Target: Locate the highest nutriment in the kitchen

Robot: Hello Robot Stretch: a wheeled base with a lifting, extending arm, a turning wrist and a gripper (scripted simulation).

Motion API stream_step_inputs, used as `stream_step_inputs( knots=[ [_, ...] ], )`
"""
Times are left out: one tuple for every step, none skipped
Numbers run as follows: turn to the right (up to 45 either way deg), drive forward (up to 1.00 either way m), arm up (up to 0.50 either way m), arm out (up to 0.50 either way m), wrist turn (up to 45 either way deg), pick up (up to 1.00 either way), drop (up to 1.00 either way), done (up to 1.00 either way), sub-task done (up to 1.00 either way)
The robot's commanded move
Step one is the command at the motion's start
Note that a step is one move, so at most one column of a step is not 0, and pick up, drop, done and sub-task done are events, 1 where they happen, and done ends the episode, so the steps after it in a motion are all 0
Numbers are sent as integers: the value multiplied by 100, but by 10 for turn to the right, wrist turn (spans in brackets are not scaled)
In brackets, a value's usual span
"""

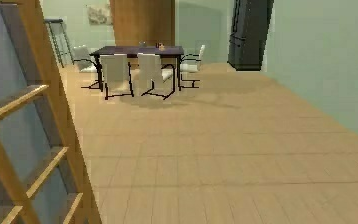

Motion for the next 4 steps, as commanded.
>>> stream_step_inputs(
  knots=[
    [0, 100, 0, 0, 0, 0, 0, 0, 0],
    [0, 100, 0, 0, 0, 0, 0, 0, 0],
    [0, 100, 0, 0, 0, 0, 0, 0, 0],
    [30, 0, 0, 0, 0, 0, 0, 0, 0]
  ],
)
